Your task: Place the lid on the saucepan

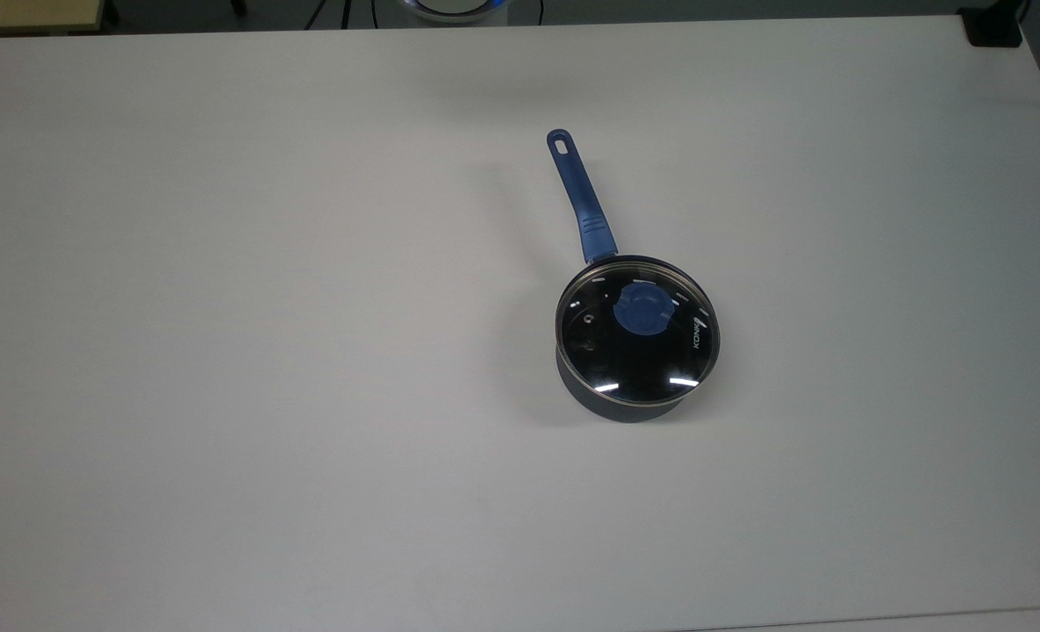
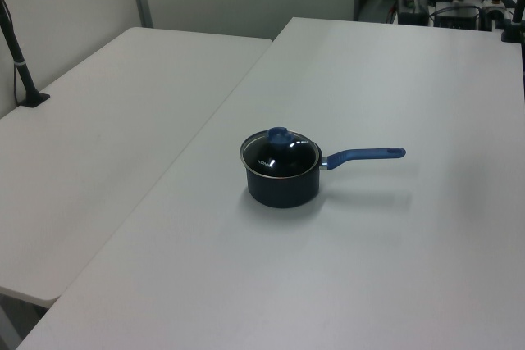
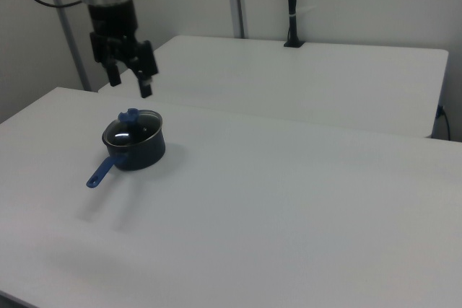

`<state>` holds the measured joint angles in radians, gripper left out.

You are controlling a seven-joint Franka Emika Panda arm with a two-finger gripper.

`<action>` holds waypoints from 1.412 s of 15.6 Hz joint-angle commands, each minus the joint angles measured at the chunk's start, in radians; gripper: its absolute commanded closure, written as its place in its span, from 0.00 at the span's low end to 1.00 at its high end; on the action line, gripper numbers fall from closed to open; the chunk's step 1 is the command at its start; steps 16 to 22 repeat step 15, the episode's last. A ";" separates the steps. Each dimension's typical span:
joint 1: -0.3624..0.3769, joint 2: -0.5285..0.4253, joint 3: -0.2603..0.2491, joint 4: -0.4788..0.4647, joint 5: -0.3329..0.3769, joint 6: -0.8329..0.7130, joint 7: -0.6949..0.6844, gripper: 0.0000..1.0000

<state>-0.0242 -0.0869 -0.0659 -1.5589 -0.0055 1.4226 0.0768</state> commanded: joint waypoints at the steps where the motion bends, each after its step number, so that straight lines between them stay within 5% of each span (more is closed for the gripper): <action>1: -0.022 -0.011 0.000 -0.036 0.012 0.062 -0.155 0.00; 9: -0.022 0.019 -0.002 -0.038 0.002 0.202 -0.152 0.00; 22: -0.019 0.022 0.001 -0.040 0.001 0.208 -0.123 0.00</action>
